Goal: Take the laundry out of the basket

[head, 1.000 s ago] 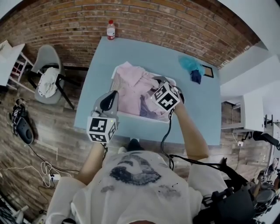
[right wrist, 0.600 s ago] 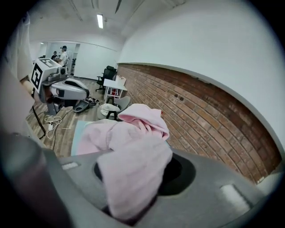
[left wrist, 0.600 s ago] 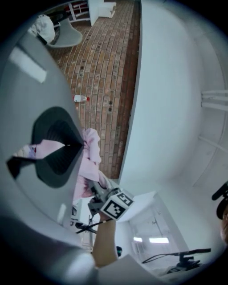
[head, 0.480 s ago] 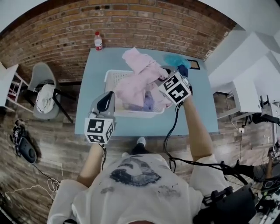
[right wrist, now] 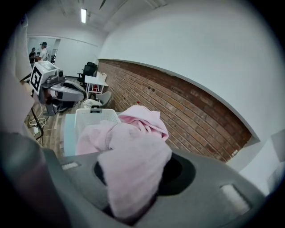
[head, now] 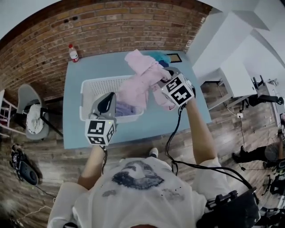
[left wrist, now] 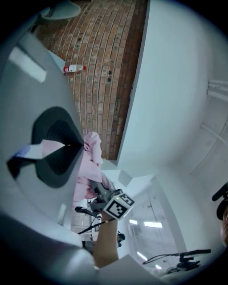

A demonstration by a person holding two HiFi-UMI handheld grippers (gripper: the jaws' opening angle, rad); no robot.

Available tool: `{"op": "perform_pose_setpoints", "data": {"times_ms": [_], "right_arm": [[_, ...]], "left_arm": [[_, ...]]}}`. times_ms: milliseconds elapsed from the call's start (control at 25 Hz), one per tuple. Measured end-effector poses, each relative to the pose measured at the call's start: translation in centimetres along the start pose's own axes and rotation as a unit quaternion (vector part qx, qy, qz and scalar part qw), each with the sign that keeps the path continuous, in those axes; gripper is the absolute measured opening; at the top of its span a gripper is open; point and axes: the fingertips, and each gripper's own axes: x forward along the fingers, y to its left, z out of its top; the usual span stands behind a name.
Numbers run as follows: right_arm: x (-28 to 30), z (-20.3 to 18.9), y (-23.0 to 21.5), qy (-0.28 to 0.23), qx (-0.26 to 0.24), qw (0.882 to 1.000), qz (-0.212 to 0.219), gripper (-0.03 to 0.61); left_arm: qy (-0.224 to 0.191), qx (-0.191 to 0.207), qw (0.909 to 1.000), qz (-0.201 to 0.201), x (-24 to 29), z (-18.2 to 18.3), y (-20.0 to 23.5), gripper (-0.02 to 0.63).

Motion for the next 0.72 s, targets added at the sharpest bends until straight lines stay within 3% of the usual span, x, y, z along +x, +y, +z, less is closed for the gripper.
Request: {"op": "perform_pose_setpoints", "data": {"times_ms": [320,720], "right_arm": [[-2.6,-11.1,-6.5,0.027,0.022,0.999,0.004,0.143],[-3.2,-24.4,-11.3,0.061,0.036,0.997,0.014,0.141]], "left_arm": [[0.012,-0.003,0.9992,-0.039,9.5,-0.7,-10.1,-0.009],[0.044,-0.016,0.9978,-0.046,18.0,-4.1,-19.7,-0.009]]}}
